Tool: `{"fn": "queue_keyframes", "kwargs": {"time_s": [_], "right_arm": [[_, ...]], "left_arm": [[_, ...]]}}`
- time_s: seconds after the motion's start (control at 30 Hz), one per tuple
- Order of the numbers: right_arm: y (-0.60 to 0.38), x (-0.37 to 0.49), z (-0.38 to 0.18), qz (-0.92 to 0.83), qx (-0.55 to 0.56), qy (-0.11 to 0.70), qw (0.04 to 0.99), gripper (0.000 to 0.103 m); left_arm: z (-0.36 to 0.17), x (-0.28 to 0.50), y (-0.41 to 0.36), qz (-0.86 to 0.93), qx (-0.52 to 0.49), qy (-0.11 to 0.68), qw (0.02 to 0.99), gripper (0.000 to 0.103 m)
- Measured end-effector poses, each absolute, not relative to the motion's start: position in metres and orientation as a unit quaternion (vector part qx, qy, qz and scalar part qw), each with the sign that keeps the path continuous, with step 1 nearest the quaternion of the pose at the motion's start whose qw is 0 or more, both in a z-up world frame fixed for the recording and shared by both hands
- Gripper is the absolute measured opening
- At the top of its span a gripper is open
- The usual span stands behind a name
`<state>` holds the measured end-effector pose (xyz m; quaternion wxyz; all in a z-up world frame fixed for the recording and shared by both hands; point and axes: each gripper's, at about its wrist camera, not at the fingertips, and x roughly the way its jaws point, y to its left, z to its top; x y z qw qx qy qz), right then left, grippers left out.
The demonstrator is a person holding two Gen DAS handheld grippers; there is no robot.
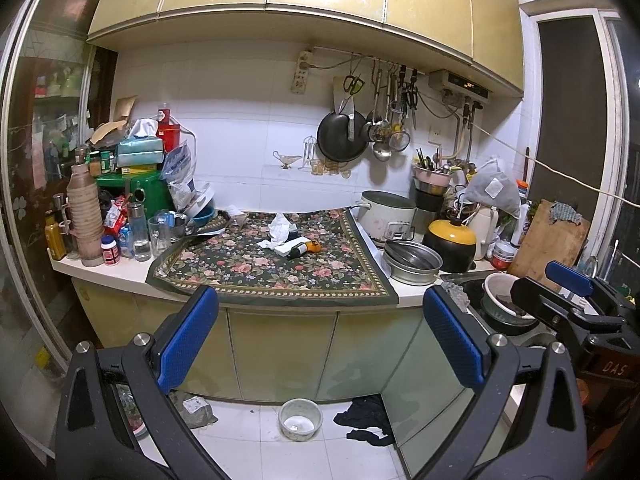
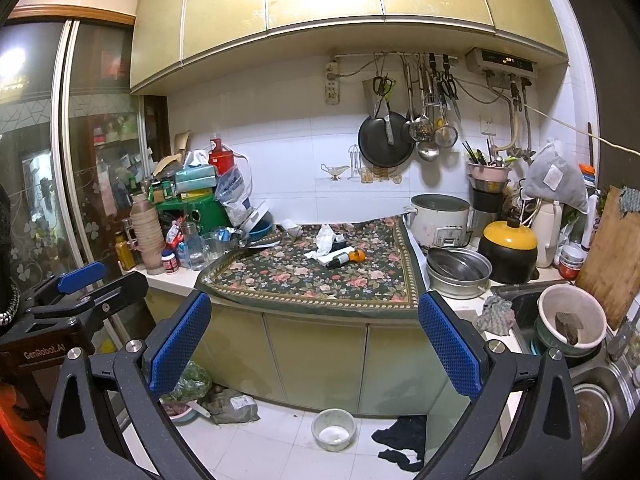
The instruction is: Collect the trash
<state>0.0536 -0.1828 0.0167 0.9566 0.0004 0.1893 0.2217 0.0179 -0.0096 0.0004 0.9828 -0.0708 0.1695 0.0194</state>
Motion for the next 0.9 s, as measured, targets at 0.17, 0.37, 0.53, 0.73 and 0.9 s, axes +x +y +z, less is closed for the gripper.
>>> {"fn": "queue_keyframes", "kwargs": {"time_s": [0.17, 0.37, 0.53, 0.73, 0.9], "right_arm": [[-0.188, 0.067, 0.006, 0.23, 0.004, 0.194, 0.954, 0.103], [-0.189, 0.082, 0.001, 0.232, 0.001, 0.2, 0.952, 0.103], [-0.188, 0.103, -0.002, 0.225, 0.003, 0.213, 0.951, 0.103], [-0.174, 0.147, -0.013, 0.214, 0.012, 0.235, 0.948, 0.103], [-0.158, 0.195, -0.026, 0.199, 0.021, 0.245, 0.949, 0.103]], "left_arm": [[-0.002, 0.027, -0.012, 0.031, -0.069, 0.17, 0.982, 0.103], [-0.009, 0.039, -0.015, 0.036, -0.074, 0.175, 0.981, 0.103], [-0.013, 0.063, -0.008, 0.035, -0.081, 0.184, 0.979, 0.103], [-0.02, 0.115, 0.022, 0.046, -0.1, 0.183, 0.977, 0.103], [-0.029, 0.177, 0.06, 0.06, -0.106, 0.179, 0.976, 0.1]]}}
